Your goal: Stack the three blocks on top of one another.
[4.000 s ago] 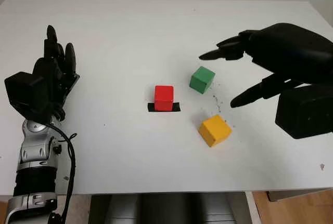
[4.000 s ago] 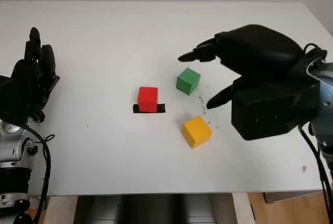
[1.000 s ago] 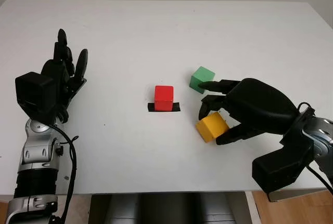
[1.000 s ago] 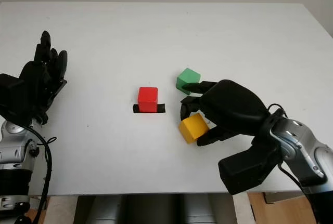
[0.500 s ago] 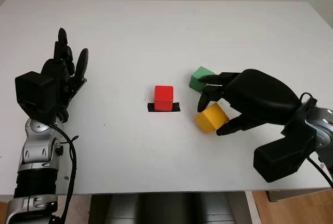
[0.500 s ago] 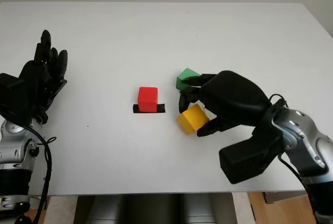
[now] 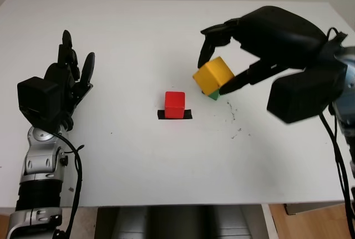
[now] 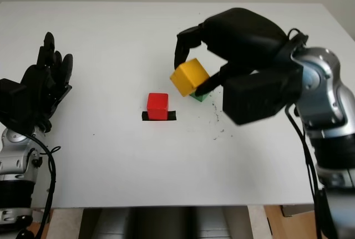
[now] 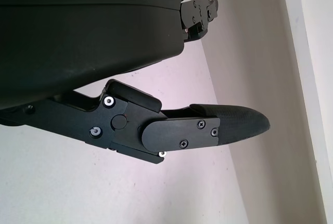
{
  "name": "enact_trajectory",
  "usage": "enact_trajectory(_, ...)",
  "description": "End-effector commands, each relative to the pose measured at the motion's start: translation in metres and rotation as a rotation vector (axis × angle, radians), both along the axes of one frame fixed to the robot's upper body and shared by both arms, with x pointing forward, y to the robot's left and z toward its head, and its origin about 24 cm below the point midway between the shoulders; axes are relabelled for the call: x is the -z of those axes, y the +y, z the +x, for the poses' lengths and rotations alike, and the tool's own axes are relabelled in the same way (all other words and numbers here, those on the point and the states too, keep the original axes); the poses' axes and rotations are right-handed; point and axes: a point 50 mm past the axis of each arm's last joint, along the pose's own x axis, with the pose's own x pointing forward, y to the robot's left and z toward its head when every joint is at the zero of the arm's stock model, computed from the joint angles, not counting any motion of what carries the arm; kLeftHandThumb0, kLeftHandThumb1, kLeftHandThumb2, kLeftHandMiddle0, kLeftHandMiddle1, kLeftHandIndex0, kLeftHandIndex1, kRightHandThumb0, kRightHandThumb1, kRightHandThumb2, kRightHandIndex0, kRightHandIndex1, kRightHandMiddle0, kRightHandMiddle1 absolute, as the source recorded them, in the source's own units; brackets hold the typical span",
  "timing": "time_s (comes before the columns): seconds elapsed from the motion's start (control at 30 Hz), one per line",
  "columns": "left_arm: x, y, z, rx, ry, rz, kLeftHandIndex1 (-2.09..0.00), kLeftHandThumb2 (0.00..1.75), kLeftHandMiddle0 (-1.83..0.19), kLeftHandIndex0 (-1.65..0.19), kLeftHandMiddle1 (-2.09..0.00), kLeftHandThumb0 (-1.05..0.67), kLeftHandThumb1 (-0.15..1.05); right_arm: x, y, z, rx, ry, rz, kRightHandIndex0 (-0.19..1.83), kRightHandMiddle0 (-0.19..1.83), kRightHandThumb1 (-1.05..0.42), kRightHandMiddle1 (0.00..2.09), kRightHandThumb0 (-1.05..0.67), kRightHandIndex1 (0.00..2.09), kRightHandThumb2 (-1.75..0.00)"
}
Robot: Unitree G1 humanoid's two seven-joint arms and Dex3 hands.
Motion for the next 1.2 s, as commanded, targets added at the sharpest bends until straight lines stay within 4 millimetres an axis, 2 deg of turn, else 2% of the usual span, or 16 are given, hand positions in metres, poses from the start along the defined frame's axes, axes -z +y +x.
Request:
enact_trajectory(0.0,0.001,0.000,-0.002,-0.007,-0.003,0.007,0.00,0.49,0.19,0.19,0.00,-0.79,1.05,-0.007,0.007,0.006,-0.006,0.002,-0.011,0.47,0.76,-0.81,1.09,-0.41,0.05,-0.06)
enact_trajectory(0.2,0.001,0.001,-0.002,-0.008,-0.007,0.004,0.00,0.48,0.19,0.19,0.00,-0.81,1.05,-0.007,0.021,0.022,0.021,0.125,-0.040,0.44,0.60,-0.84,1.31,-0.44,0.04,-0.06)
enact_trajectory(0.47,0.002,-0.004,0.000,0.001,-0.008,-0.005,0.00,0.47,0.19,0.19,0.00,-0.81,1.05,0.001,0.042,0.025,0.083,0.242,-0.057,0.46,0.45,-0.91,1.57,-0.43,0.06,-0.06)
enact_trajectory(0.67,0.003,-0.008,0.002,-0.001,-0.004,-0.002,0.00,0.47,0.19,0.19,0.00,-0.81,1.05,0.009,0.048,0.024,0.128,0.297,-0.037,0.47,0.38,-0.95,1.72,-0.44,0.06,-0.06)
enact_trajectory(0.83,0.003,-0.009,0.002,0.005,-0.003,-0.005,0.00,0.47,0.19,0.19,0.00,-0.80,1.05,0.012,0.050,0.027,0.175,0.333,-0.006,0.45,0.33,-0.96,1.81,-0.44,0.05,-0.06)
enact_trajectory(1.17,0.003,-0.013,0.004,0.002,-0.013,0.012,-0.01,0.48,0.19,0.19,-0.02,-0.77,1.05,0.012,0.057,0.033,0.219,0.385,0.016,0.45,0.27,-0.97,1.79,-0.41,0.05,-0.05)
